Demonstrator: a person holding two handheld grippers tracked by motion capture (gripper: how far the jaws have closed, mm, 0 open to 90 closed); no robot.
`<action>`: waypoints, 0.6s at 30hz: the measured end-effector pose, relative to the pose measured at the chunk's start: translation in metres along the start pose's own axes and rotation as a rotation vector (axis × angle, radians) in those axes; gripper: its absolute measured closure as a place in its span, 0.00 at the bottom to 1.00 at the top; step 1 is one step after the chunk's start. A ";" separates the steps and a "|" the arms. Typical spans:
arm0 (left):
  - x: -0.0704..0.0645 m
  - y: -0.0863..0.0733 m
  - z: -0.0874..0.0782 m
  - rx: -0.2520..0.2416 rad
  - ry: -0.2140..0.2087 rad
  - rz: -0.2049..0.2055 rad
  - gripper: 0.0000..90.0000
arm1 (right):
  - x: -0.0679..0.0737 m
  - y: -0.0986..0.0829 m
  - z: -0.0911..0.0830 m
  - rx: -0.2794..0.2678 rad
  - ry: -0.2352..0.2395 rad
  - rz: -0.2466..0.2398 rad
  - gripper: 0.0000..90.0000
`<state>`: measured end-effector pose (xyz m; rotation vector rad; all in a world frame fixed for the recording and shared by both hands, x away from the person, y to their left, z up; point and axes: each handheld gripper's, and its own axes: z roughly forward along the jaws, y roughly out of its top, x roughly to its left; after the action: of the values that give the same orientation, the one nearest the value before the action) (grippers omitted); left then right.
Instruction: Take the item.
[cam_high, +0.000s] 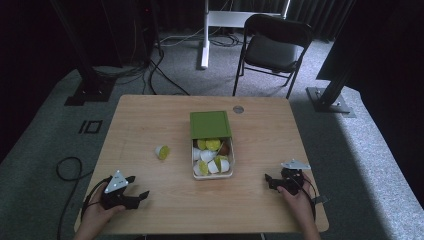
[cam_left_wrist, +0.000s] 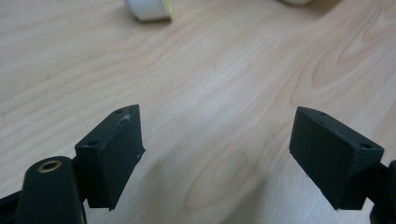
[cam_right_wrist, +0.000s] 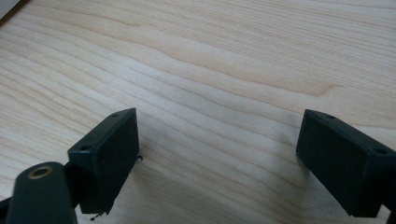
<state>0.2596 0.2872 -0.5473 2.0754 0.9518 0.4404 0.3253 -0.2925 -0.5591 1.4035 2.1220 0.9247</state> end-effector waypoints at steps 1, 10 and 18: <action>0.001 -0.002 -0.001 0.006 -0.006 0.005 0.21 | 0.000 0.000 0.000 0.000 0.000 0.000 0.14; 0.006 -0.013 -0.011 0.036 -0.009 0.016 0.21 | 0.000 0.000 0.000 0.000 0.000 0.000 0.14; 0.010 -0.015 -0.011 0.101 0.032 0.020 0.21 | 0.000 0.000 0.000 0.000 0.000 0.000 0.14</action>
<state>0.2525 0.3068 -0.5522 2.1763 0.9905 0.4451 0.3253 -0.2925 -0.5590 1.4038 2.1221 0.9244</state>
